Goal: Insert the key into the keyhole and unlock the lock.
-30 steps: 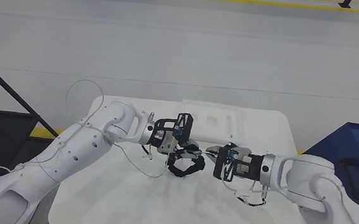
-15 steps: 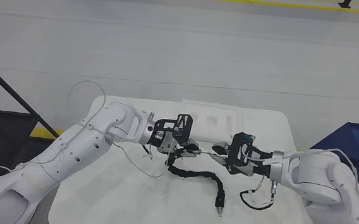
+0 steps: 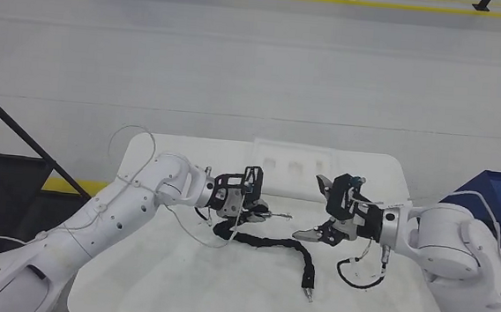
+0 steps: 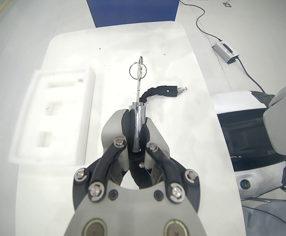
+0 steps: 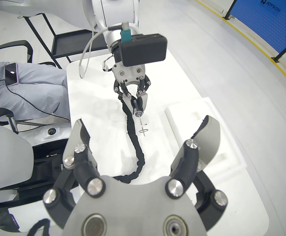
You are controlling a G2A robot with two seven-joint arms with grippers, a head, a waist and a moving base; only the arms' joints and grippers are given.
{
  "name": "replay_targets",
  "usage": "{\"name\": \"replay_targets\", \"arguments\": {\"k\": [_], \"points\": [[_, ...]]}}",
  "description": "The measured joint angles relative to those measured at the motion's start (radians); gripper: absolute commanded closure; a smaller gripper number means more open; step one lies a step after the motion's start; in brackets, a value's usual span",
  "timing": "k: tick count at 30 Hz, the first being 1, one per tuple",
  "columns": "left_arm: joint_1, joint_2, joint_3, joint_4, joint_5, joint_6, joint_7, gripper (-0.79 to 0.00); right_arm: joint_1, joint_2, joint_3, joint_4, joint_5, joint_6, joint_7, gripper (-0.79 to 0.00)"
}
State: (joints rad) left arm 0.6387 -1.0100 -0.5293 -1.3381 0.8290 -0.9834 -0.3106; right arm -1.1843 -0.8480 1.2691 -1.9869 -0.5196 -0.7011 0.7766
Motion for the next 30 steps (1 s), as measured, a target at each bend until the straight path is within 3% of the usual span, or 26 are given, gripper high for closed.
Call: {"name": "replay_targets", "arguments": {"k": [16, 17, 18, 19, 25, 30], "points": [[-0.01, -0.115, 0.136, 0.229, -0.036, -0.029, -0.036, 0.0, 0.011, 0.005, 0.0, 0.022, -0.003, -0.008, 0.013, -0.785], [-0.012, -0.122, 0.144, 0.241, -0.04, -0.029, -0.038, -0.289, 0.013, 0.005, -0.001, 0.024, -0.004, -0.007, 0.013, -0.785], [-0.016, -0.131, 0.156, 0.254, -0.046, -0.029, -0.041, -0.662, 0.015, 0.005, -0.004, 0.028, -0.006, -0.005, 0.013, -0.785], [-0.019, -0.137, 0.164, 0.262, -0.051, -0.029, -0.042, -0.785, 0.017, 0.004, -0.007, 0.032, -0.006, -0.004, 0.012, -0.785], [-0.048, -0.17, 0.213, 0.315, -0.09, -0.029, -0.05, -0.785, 0.033, 0.003, -0.021, 0.065, 0.01, -0.002, 0.007, -0.785], [-0.077, -0.177, 0.221, 0.333, -0.115, -0.029, -0.003, -0.785, 0.049, 0.001, -0.034, 0.099, 0.031, -0.007, 0.005, -0.785]]}}
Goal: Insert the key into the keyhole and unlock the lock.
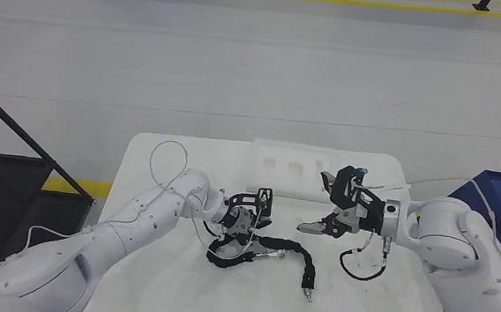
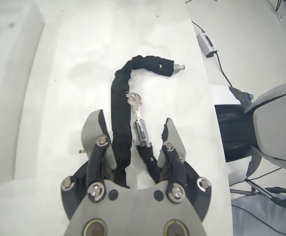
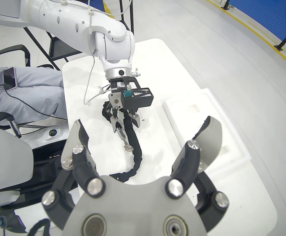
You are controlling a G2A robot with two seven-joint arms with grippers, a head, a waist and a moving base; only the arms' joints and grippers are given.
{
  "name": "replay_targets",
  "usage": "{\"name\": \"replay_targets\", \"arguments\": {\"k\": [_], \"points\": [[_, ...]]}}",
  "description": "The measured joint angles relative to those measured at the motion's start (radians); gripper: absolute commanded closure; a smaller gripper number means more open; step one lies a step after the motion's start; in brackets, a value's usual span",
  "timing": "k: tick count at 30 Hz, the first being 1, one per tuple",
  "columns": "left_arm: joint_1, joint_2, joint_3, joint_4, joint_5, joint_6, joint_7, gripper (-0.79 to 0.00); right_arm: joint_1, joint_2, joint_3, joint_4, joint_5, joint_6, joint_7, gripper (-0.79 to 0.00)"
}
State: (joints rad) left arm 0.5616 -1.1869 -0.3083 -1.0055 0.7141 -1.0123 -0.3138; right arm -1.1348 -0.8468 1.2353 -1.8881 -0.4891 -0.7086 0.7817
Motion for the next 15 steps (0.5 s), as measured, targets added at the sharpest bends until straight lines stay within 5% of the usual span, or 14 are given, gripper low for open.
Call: {"name": "replay_targets", "arguments": {"k": [5, 15], "points": [[-0.027, 0.018, -0.018, -0.019, -0.022, 0.0, 0.079, -0.785, 0.02, -0.003, -0.014, 0.036, 0.019, -0.008, -0.006, -0.785], [-0.119, 0.102, -0.092, -0.066, -0.039, 0.0, 0.246, -0.785, 0.137, -0.019, -0.088, 0.184, 0.108, -0.111, -0.012, -0.785]]}}
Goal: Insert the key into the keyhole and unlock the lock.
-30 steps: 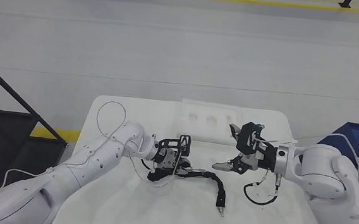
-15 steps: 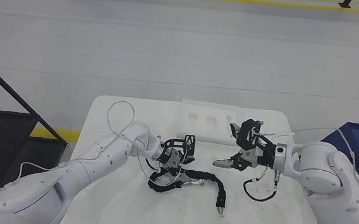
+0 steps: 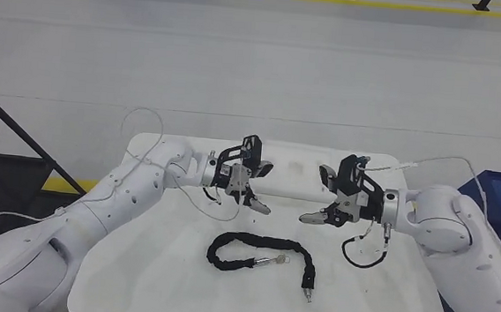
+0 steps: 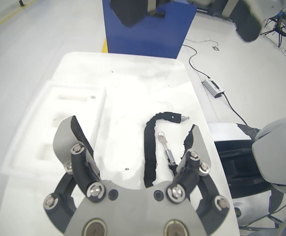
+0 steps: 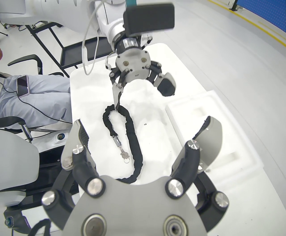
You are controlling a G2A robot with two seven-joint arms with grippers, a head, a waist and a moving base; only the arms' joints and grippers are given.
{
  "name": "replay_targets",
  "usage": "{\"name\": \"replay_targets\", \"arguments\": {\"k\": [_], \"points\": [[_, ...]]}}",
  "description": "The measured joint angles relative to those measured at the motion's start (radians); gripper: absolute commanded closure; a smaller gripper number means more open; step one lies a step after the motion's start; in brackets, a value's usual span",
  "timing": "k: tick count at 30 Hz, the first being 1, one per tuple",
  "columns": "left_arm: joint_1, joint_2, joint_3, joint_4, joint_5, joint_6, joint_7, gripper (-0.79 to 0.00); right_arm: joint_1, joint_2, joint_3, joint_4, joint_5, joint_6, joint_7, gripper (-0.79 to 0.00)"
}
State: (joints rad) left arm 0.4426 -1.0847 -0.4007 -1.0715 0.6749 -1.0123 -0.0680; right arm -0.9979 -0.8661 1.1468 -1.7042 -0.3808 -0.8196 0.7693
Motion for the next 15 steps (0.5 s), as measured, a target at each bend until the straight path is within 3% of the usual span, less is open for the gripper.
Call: {"name": "replay_targets", "arguments": {"k": [9, 15], "points": [[-0.118, 0.07, -0.052, -0.024, -0.077, 0.0, -0.017, -0.785, 0.238, -0.024, -0.081, 0.164, 0.103, -0.106, 0.065, -0.785], [-0.194, 0.085, -0.047, -0.006, -0.158, 0.0, -0.074, -0.785, 0.379, -0.042, -0.139, 0.281, 0.145, -0.154, 0.079, -0.785]]}}
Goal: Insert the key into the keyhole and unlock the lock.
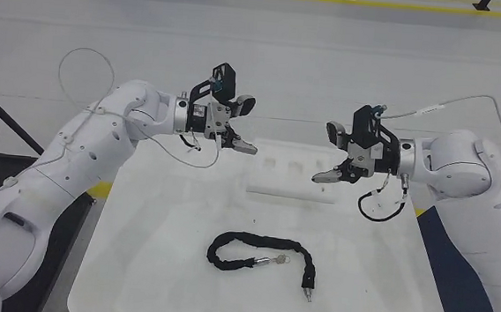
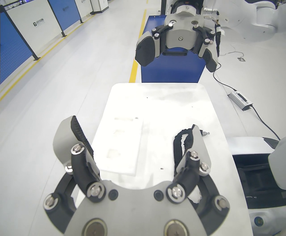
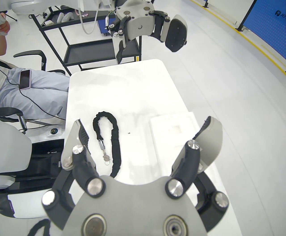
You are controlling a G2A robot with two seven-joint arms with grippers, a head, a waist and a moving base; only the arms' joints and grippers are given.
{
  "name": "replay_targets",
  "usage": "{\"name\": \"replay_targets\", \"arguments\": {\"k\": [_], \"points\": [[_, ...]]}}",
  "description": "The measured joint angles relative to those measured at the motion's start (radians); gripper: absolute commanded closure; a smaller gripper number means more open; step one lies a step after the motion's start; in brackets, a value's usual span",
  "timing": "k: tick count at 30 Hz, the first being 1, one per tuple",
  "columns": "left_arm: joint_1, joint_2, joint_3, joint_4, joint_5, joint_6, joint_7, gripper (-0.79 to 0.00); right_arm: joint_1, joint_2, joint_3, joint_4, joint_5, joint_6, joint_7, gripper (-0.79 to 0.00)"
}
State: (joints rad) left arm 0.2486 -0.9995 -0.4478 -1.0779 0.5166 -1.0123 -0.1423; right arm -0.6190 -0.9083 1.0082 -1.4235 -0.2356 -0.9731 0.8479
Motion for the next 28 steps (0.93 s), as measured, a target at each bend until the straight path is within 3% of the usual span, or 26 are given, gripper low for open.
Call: {"name": "replay_targets", "arguments": {"k": [12, 28], "points": [[-0.102, -0.019, 0.054, 0.064, -0.108, 0.0, -0.062, -0.785, 0.196, -0.023, -0.143, 0.181, 0.054, -0.039, -0.04, -0.785], [-0.116, -0.021, 0.066, 0.065, -0.12, 0.0, -0.056, -0.784, 0.216, -0.022, -0.154, 0.197, 0.081, -0.039, -0.041, -0.784]]}}
